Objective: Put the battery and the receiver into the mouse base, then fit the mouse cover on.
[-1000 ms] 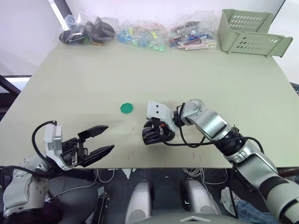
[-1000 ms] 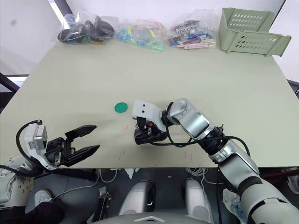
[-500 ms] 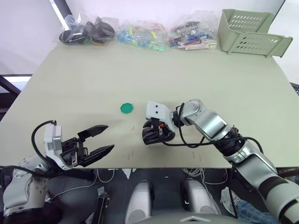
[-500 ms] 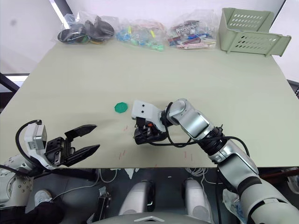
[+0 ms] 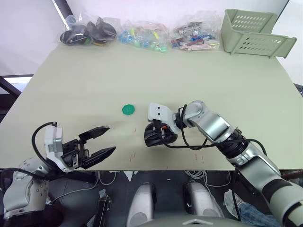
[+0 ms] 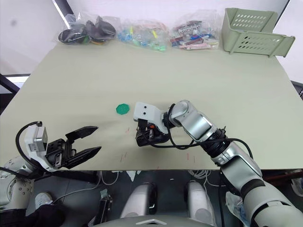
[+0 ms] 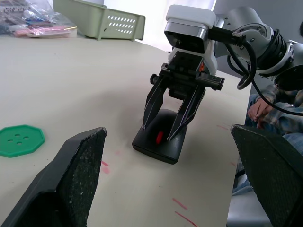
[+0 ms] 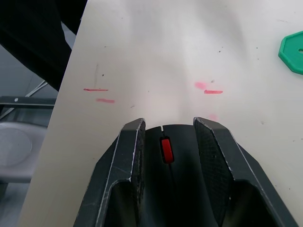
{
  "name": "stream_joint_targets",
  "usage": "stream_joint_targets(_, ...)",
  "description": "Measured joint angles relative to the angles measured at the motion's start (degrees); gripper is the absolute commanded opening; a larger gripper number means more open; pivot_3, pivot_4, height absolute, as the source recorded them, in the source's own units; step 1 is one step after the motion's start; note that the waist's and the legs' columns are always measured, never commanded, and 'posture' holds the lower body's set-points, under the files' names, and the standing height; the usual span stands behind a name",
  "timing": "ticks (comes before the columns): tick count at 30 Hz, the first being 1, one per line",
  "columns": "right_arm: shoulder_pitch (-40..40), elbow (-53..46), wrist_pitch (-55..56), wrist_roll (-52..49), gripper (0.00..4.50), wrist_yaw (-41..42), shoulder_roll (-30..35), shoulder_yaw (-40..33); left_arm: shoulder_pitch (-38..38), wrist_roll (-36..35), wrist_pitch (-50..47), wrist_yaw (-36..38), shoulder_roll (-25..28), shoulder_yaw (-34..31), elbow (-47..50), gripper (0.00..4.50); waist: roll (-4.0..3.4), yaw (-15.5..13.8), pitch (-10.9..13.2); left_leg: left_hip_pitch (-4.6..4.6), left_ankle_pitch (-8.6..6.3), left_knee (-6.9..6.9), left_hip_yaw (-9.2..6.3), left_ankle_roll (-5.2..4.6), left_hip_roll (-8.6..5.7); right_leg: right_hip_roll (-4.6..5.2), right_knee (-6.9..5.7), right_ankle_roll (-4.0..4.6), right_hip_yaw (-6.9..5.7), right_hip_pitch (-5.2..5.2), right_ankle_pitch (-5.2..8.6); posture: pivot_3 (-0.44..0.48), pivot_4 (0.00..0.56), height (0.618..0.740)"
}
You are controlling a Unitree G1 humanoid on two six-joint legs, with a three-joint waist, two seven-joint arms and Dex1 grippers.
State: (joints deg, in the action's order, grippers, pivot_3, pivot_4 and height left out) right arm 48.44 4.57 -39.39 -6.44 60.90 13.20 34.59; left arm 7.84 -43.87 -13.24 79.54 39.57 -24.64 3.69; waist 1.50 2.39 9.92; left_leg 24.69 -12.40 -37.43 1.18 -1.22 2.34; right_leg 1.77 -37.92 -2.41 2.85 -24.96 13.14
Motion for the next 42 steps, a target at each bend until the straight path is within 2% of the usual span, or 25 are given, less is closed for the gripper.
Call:
stream_joint_targets(9, -0.76, 3.72, 6.66, 2.98, 1.71, 1.05, 0.25, 1.95, -0.01, 0.91, 0.09, -0.02, -0.54, 0.34, 0.0, 4.5, 0.04, -0.12, -0.08, -0.28, 0.0, 0.0, 0.02, 0.0, -0.03, 0.09, 0.05, 0.0, 0.01, 0.28, 0.01, 0.0, 0.15, 0.74)
stream_joint_targets(13, -2.49, 2.0, 6.07, 1.06, 1.71, 1.19, 1.01, -1.57, -0.19, 0.96, 0.15, -0.01, -0.62, 0.41, -0.01, 4.5, 0.05, -0.37, -0.07, -0.23, 0.0, -0.01, -0.01, 0.01, -0.01, 0.14, 0.05, 0.01, 0.0, 0.28, 0.01, 0.0, 0.15, 0.74)
stream_joint_targets(16, -7.77, -4.84, 5.98, -3.08, 1.71, 0.63, 2.86, -8.36, -0.33, 1.03, 0.31, 0.02, -0.71, 0.46, -0.16, 4.5, 0.05, -0.52, -0.07, -0.07, 0.0, 0.01, -0.06, 0.01, -0.02, 0.16, 0.14, 0.0, -0.06, 0.23, 0.01, 0.0, 0.15, 0.74)
stream_joint_targets(19, -17.29, -13.36, 7.08, -8.55, 1.71, -1.25, 4.34, -16.51, -0.48, 1.12, 0.39, 0.01, -0.84, 0.51, -0.36, 4.5, 0.07, -0.5, -0.08, -0.01, -0.01, 0.08, -0.09, 0.02, -0.06, 0.15, 0.24, -0.02, -0.14, 0.21, 0.01, 0.0, 0.15, 0.74)
stream_joint_targets(25, -31.26, -18.9, 11.08, -13.81, 1.71, -5.28, 3.42, -22.86, -1.15, 1.44, 0.51, 0.16, -0.87, 0.63, -0.77, 4.5, 0.07, -0.1, -0.07, -0.19, 0.0, 0.07, -0.12, 0.01, 0.01, -0.04, 0.07, -0.03, -0.11, 0.24, 0.03, 0.0, 0.15, 0.74)
stream_joint_targets(30, -35.95, -16.27, 16.67, -13.36, 1.71, -10.94, -0.75, -24.14, -3.2, 1.99, 0.54, 0.22, -0.77, 0.87, -2.56, 4.5, 0.06, 0.03, -0.06, -0.28, 0.13, 0.03, -0.06, 0.19, 0.07, -0.13, 0.03, -0.15, 0.02, 0.26, 0.09, 0.0, 0.15, 0.74)
stream_joint_targets(42, -34.96, -1.95, 29.02, -8.02, 1.71, -16.62, -5.44, -22.48, -5.15, 2.19, 0.21, 0.66, -0.41, 2.15, -4.27, 4.5, 0.09, 0.12, -0.08, -0.36, 0.13, 0.06, 0.04, 0.21, 0.07, -0.12, 0.03, 0.04, 0.12, 0.28, -0.01, 0.0, 0.15, 0.74)
